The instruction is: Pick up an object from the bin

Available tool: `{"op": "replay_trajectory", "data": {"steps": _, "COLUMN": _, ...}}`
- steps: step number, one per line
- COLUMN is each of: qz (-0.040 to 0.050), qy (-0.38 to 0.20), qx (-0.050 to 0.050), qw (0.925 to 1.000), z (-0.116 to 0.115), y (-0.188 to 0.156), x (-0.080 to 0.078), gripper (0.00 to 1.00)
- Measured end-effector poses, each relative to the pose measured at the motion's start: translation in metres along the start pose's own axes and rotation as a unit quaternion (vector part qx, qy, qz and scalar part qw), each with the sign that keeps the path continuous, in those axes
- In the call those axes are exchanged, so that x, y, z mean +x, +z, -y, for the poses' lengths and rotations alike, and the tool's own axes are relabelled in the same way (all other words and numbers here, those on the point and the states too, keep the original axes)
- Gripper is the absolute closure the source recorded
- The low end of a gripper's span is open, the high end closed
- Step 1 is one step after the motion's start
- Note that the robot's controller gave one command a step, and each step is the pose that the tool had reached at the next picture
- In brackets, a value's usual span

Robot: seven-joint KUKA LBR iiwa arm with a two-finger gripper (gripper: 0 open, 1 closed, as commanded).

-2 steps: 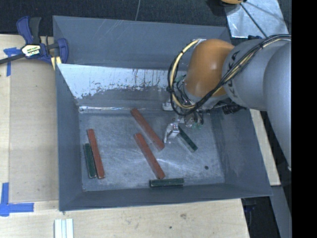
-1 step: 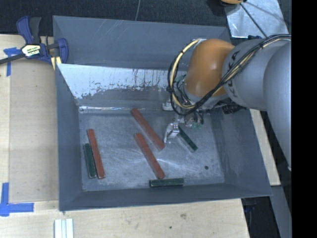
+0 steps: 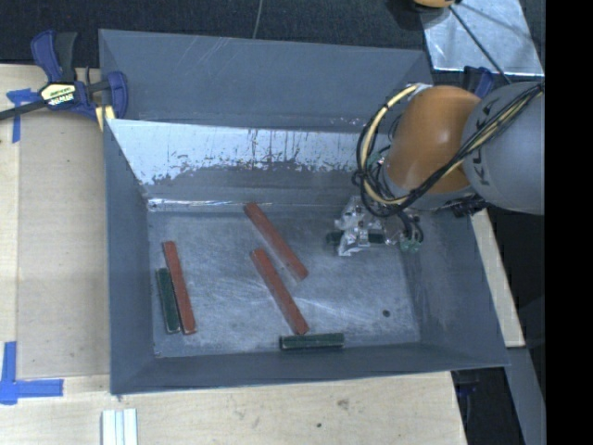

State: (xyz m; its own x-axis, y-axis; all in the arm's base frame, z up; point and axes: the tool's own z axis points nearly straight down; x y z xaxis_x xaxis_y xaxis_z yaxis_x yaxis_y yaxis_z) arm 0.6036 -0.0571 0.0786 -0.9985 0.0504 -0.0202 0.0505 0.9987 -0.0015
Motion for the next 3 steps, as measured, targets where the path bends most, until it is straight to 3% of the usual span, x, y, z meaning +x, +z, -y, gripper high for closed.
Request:
{"op": "replay_trajectory", "data": {"steps": 1, "qz": 0.0, "qy": 0.0, "qx": 0.0, "qw": 1.0, "z": 0.0, "y": 0.0, "x": 0.0, "gripper": 1.0}}
{"op": "replay_trajectory", "data": {"steps": 2, "qz": -0.0098, "qy": -0.003, "qx": 0.0, "qw": 0.9999, "z": -0.01, "y": -0.024, "x": -0.004, "gripper": 1.0}}
{"op": "replay_trajectory", "data": {"steps": 3, "qz": -0.0084, "qy": -0.005, "qx": -0.001, "qw": 0.9999, "z": 0.025, "y": -0.146, "x": 0.004, "gripper": 1.0}}
